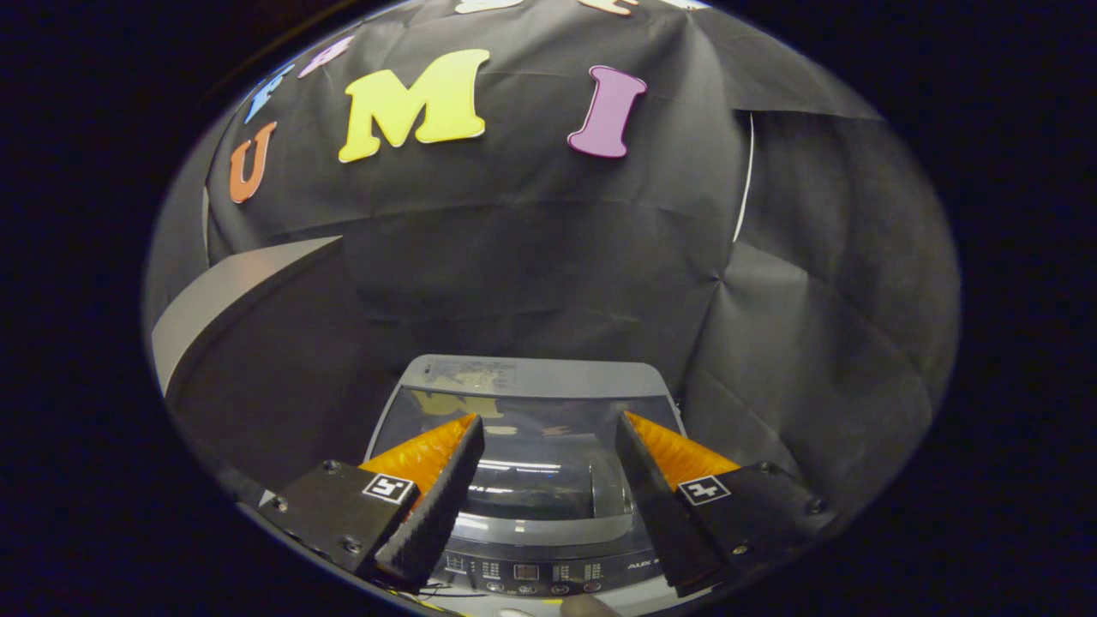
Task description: Put the clothes into the washing machine and then close the washing machine lid.
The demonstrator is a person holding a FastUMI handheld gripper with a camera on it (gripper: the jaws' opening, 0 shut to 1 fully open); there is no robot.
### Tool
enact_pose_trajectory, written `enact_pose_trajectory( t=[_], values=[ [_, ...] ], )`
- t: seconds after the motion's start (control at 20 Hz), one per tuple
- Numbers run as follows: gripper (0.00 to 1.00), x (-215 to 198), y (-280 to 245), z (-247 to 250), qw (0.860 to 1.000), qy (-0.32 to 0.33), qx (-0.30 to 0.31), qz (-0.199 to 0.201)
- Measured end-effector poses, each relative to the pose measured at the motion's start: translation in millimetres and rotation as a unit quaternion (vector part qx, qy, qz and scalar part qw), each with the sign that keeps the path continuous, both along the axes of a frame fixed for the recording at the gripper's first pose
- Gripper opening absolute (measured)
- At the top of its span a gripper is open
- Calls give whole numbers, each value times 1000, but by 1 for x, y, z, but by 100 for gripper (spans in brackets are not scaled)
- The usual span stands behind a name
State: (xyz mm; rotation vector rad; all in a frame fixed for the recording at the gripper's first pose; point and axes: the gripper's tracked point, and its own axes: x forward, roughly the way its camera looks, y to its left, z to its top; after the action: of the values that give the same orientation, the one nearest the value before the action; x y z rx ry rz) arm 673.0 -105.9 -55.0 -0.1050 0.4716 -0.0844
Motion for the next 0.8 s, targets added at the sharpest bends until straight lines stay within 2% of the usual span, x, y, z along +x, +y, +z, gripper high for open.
enact_pose_trajectory(
  t=[0.5, 0.65, 0.8],
  values=[
    [97, -5, 0, 3, 1000, -8, -1, -12],
    [97, -6, 1, 6, 1000, -25, 3, -13],
    [97, -23, -2, 18, 999, -49, -1, -23]
  ],
)
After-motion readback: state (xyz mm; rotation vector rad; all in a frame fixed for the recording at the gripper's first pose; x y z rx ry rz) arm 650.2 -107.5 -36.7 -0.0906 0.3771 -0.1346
